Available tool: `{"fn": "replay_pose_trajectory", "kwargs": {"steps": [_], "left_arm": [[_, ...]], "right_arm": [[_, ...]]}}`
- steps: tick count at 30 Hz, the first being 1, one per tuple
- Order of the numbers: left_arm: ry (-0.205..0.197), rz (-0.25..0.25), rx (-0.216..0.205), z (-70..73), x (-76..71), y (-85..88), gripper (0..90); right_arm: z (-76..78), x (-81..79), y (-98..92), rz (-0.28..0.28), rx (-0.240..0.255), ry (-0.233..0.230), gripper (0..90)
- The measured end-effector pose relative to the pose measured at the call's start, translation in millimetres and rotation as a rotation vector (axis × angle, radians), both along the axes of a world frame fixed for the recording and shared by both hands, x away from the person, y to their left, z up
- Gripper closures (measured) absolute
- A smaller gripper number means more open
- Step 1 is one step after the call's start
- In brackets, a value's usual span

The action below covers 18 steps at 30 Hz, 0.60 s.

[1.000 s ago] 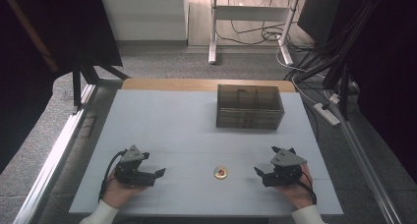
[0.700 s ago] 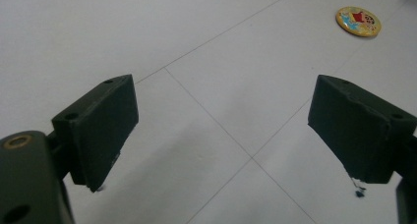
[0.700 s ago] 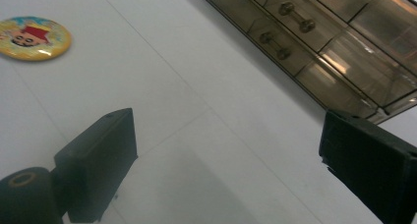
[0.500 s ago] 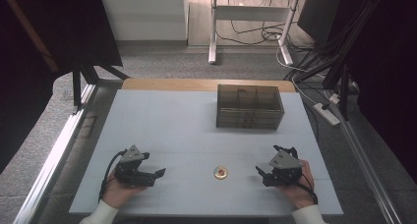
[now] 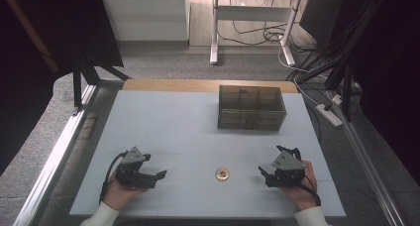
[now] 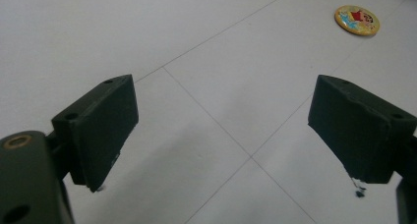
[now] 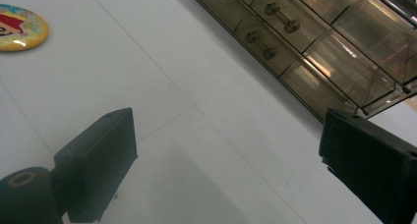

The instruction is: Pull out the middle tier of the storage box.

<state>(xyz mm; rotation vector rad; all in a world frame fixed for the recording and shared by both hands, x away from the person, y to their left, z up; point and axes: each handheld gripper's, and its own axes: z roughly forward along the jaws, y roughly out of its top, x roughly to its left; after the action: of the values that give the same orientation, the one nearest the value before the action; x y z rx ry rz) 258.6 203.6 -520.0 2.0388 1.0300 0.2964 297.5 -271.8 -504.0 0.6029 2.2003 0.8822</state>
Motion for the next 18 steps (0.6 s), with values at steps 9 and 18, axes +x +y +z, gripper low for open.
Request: {"fn": "replay_pose_trajectory", "kwargs": {"steps": [9,18], "left_arm": [[-0.001,0.001,0.002,0.0,0.0,0.0,10.8],[0.0,0.0,0.005,-0.3,0.2,-0.4,10.8]], "right_arm": [[-0.4,-0.8,3.1,-0.003,-0.041,-0.033,8.6],[2.6,-1.2,8.9,-0.011,-0.107,-0.091,8.9]]}}
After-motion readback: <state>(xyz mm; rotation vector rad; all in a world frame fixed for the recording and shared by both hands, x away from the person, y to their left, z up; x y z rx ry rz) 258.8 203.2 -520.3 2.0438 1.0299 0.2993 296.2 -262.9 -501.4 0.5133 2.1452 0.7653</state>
